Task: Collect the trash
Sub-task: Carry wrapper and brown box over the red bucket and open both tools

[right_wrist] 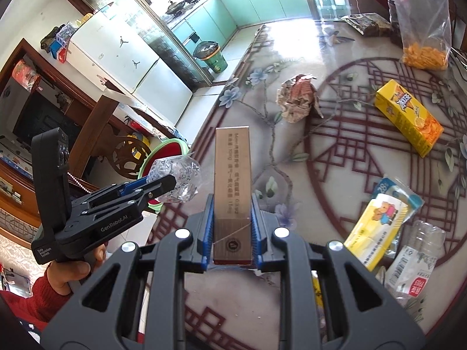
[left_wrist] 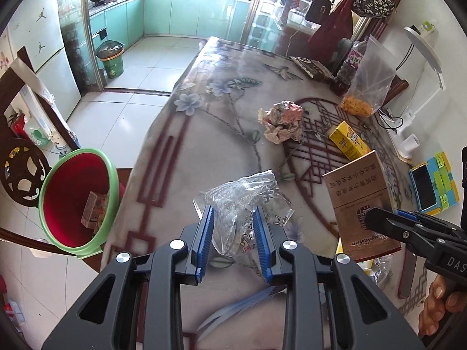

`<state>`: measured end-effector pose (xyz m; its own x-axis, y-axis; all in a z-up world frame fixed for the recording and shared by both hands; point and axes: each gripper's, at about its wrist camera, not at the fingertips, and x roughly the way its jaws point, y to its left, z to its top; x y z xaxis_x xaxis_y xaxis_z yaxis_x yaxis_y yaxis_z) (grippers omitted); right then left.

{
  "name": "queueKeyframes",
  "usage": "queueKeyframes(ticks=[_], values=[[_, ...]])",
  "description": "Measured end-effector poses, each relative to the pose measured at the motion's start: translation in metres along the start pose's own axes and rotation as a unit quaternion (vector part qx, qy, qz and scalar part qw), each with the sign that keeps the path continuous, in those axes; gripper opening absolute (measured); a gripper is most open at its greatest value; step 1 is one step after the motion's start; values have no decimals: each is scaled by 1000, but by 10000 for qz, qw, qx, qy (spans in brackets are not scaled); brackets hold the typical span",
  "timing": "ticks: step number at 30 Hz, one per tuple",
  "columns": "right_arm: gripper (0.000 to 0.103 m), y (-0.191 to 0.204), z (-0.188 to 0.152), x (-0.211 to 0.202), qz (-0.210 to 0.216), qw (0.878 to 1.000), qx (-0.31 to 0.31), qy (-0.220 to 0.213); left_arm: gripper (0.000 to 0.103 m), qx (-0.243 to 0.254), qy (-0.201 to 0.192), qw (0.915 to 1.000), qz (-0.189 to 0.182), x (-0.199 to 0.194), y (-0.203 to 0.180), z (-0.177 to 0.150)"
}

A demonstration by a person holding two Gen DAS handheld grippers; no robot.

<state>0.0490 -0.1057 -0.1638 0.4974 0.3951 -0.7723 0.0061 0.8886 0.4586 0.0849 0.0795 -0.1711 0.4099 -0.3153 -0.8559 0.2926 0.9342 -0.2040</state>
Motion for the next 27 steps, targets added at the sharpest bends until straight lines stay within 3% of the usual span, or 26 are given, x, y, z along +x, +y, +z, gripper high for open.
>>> queueKeyframes(ticks=[27], values=[[22,116,4,70,-57,9999,-10,91,26,-286,126,9995,67,-1,147,12]])
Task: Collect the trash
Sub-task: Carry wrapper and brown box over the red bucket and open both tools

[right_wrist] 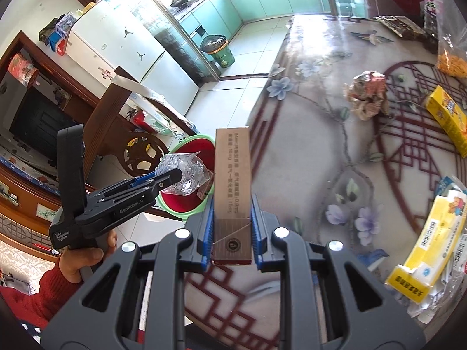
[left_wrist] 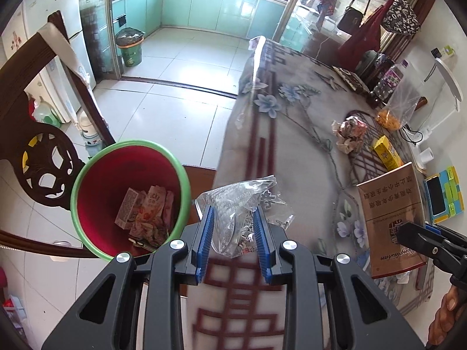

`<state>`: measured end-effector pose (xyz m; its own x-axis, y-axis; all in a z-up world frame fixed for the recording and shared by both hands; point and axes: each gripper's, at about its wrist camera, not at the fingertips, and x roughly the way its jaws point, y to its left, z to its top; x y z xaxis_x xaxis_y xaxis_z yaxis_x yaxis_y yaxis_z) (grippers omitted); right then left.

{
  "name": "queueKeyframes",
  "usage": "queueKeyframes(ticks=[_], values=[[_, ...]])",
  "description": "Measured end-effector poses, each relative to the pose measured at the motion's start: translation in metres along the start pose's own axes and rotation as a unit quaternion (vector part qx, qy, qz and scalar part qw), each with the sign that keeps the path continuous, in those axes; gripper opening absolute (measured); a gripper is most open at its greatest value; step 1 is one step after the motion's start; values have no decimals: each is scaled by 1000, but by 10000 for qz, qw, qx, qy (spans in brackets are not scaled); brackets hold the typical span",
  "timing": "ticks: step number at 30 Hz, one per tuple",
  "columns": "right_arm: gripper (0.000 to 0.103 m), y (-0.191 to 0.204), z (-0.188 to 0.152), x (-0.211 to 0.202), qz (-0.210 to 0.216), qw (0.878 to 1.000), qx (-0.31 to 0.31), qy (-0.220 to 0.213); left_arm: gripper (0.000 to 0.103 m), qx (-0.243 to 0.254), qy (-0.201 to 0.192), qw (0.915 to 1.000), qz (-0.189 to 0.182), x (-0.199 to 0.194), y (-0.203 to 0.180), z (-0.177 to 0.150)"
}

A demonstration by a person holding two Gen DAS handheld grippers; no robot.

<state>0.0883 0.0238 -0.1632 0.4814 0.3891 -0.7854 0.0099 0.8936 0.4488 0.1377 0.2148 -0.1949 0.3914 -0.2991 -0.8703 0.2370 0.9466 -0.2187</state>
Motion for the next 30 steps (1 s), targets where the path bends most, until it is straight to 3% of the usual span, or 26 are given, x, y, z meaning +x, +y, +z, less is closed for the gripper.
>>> queueKeyframes(ticks=[20,30], values=[[22,88,41,92,505,9975,-353,352,25,-799,30,9946,661,13,130,16],[22,123,55,141,586,9946,-538,665,25,-1011,-45,9915,824,15,164,28]])
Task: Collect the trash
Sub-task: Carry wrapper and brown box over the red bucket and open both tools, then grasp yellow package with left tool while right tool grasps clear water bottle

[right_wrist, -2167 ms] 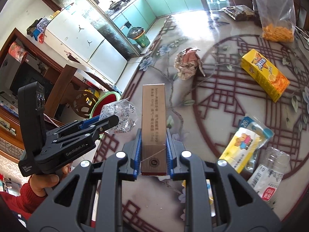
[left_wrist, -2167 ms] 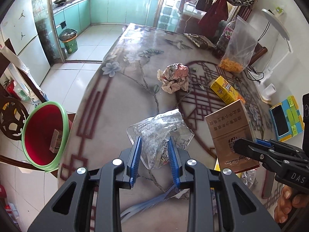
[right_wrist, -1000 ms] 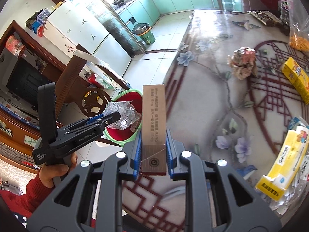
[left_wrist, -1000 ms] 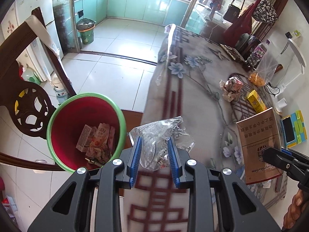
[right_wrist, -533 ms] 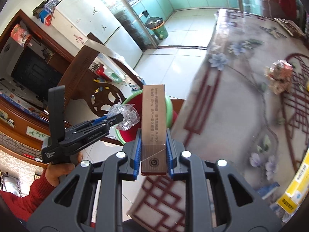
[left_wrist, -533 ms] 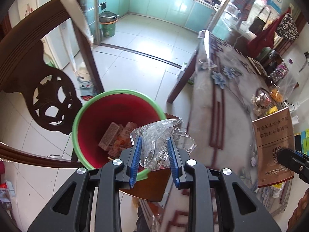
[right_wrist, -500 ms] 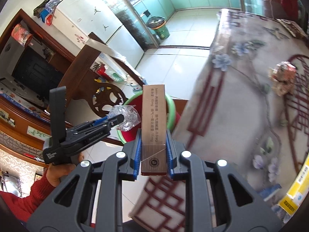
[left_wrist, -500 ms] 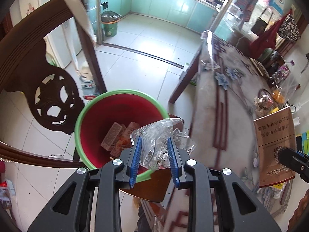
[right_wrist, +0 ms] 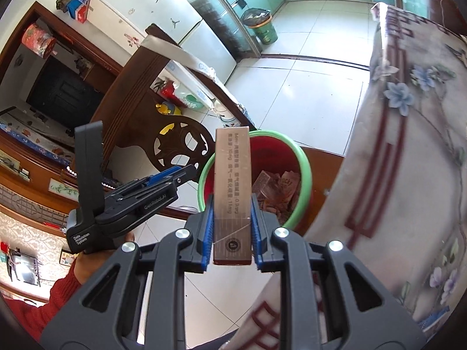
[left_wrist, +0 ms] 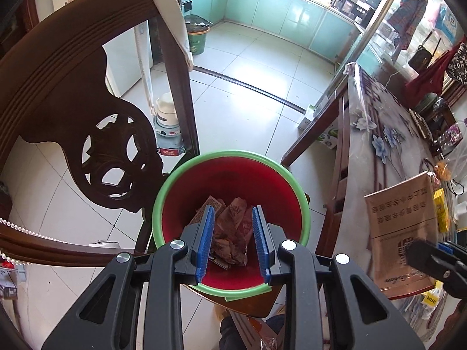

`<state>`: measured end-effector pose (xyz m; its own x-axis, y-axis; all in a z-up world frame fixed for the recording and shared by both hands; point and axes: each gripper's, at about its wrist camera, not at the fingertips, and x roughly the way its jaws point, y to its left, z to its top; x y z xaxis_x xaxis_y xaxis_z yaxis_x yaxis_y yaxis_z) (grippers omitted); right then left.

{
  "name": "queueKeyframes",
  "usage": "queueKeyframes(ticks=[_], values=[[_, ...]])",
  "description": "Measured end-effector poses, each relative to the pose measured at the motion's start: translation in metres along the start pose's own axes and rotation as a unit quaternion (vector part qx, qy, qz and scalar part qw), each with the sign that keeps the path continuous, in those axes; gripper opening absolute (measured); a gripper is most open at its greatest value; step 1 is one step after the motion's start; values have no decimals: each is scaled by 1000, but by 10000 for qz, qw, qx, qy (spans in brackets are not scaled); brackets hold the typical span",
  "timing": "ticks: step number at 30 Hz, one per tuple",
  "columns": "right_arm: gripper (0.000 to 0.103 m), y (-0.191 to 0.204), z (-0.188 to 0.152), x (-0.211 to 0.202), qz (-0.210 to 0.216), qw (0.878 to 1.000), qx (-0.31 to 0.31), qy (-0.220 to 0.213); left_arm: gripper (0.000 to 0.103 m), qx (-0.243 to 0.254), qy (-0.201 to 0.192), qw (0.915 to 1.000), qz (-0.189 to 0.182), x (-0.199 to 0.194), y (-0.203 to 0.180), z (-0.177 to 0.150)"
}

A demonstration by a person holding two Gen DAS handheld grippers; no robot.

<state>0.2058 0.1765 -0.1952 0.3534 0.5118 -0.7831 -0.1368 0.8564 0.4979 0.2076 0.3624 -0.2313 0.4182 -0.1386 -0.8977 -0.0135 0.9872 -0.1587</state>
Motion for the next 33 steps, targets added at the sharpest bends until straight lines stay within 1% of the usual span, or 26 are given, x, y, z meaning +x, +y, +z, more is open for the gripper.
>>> queueKeyframes(ticks=[10,11,13,14,18,24,25,26,31,33], values=[[23,8,24,41,-94,9998,-82,149,25,-356,-168,9992,-11,-24,21,0],[29,8,26,43,-102,9998,-71,144,25,-382,-179,9991,0,-26,23,0],[37,7,29,45,-121,9998,-27,153,25,-442,-188,9988,5,-27,26,0],[37,6,28,43,-114,9998,-18,140,25,-464,-196,9987,9,-28,27,-1],[37,3,23,25,-137,9999,-41,36,24,-450,-238,9987,-5,-35,23,-3],[38,-10,-4,-29,-368,9990,-65,-230,24,-265,-324,9991,-87,-44,6,-5],[44,-13,-8,-36,-413,9988,-39,-275,24,-210,-334,9992,-115,-45,0,-5],[46,-17,-13,-45,-476,9983,5,-340,24,-157,-341,9992,-145,-46,-5,-6],[46,-38,-47,-85,-673,9954,344,-591,26,221,-334,9986,-343,-50,-42,-11],[46,-49,-61,-98,-825,9934,477,-640,27,370,-314,9978,-445,-51,-58,-15]])
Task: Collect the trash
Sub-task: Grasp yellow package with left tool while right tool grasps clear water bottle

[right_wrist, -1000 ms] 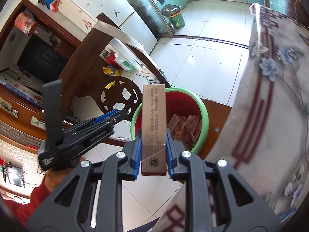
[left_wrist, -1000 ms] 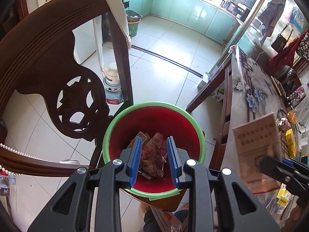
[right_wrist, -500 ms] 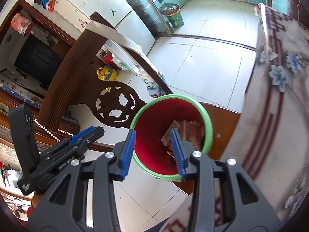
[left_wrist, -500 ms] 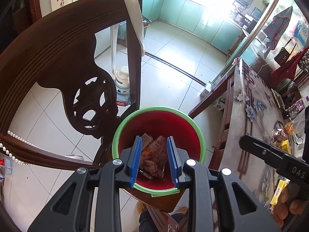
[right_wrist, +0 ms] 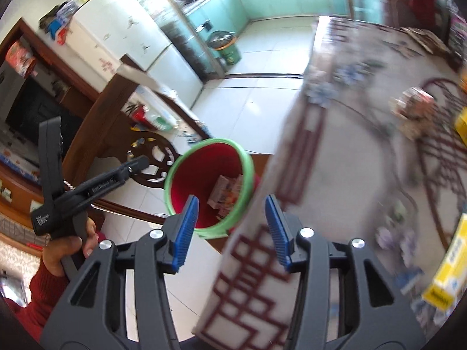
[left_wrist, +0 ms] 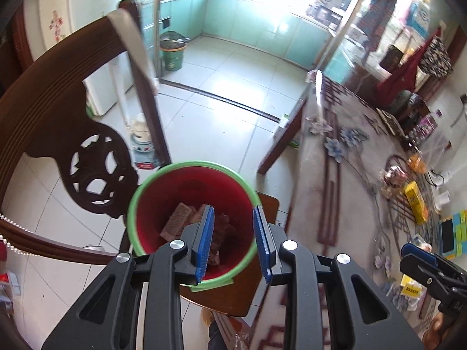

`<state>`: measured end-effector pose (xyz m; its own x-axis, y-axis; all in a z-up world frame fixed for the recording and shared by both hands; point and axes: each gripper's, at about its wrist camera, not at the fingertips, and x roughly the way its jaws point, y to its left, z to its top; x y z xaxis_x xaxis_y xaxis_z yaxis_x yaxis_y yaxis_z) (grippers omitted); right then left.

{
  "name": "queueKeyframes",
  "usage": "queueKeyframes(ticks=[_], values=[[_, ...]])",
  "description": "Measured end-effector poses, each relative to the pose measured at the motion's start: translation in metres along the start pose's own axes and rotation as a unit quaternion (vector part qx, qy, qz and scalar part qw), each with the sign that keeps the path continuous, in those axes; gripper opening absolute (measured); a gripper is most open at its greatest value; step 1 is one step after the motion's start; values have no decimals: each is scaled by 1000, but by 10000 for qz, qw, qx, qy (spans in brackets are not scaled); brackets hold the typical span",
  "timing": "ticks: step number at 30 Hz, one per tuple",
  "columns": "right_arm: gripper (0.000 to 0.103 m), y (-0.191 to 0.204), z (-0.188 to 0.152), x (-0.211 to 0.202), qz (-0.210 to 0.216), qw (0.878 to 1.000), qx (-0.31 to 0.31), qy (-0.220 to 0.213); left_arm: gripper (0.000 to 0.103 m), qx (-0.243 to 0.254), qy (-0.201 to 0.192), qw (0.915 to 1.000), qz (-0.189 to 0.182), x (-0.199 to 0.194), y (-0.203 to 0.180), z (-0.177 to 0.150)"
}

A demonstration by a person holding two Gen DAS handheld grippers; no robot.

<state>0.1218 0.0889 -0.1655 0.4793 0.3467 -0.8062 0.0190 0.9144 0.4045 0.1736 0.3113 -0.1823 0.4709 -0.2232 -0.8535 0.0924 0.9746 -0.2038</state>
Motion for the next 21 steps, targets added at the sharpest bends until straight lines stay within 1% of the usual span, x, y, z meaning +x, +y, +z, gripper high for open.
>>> queueKeyframes(ticks=[2,3,4,7,9,11,13,17,18,21], values=[[47,-13,-10,-10,-214,9997,101,-37,40,128,32,9998,-119,2,-19,-4],[48,-24,-17,-17,-356,9992,185,-65,42,176,56,9997,-174,3,-28,-6],[51,-31,-20,-21,-432,9987,260,-83,42,249,112,9994,-231,6,-40,-9],[51,-64,-34,-42,-611,9960,617,-217,42,563,218,9975,-360,9,-76,-16],[51,-90,-43,-61,-823,9929,787,-348,45,799,208,9956,-437,6,-105,-22],[54,-112,-50,-75,-982,9902,895,-429,50,936,170,9939,-548,2,-130,-29],[54,-145,-58,-93,-1157,9863,1060,-504,51,1050,162,9925,-610,-2,-157,-37],[54,-207,-71,-124,-1614,9756,1369,-577,51,1241,349,9894,-668,1,-212,-62],[54,-229,-76,-132,-1733,9714,1519,-574,51,1289,389,9887,-666,2,-222,-67],[54,-275,-90,-146,-1749,9654,1867,-514,51,1380,511,9865,-718,6,-260,-85]])
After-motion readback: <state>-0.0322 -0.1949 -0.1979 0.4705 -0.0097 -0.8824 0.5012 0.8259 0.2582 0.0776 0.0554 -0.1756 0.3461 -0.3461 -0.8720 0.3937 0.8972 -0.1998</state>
